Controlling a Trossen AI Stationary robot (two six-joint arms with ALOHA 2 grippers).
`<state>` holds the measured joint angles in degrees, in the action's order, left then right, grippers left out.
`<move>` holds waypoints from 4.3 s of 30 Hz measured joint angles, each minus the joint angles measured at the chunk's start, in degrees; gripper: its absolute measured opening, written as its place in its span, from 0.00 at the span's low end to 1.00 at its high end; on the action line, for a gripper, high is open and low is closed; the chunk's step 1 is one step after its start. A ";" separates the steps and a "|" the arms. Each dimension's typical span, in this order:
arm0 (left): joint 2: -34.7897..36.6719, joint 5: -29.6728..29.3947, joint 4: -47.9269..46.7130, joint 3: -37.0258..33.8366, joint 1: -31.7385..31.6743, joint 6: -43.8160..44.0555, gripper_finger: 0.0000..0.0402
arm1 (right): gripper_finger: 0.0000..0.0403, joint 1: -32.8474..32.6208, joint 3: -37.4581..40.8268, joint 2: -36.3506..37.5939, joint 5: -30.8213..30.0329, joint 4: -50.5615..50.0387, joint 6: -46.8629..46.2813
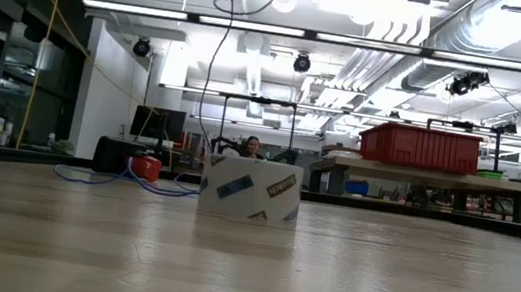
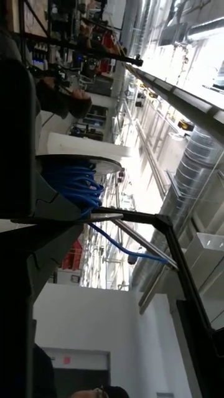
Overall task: Coil cords
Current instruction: Coil the blue wire on the spool
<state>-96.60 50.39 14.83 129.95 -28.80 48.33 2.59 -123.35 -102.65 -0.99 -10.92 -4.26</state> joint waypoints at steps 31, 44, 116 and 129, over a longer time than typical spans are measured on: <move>3.57 18.15 -24.41 0.02 -12.26 7.28 0.00 | 0.00 -5.00 -0.07 5.82 0.49 -13.08 1.72; 4.57 23.68 -43.45 0.00 -3.53 8.02 0.00 | 0.00 -3.09 0.00 6.86 0.59 -11.07 3.27; -2.45 8.37 14.75 0.02 5.14 11.00 0.00 | 0.21 -1.05 0.00 0.24 5.67 -1.75 -5.87; -2.45 7.78 14.78 0.02 3.42 10.02 0.00 | 0.14 -1.07 0.00 0.26 5.67 -3.41 -5.80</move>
<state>-99.04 58.18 29.61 129.97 -25.38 58.34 1.52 -123.35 -102.39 4.69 -14.33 -10.07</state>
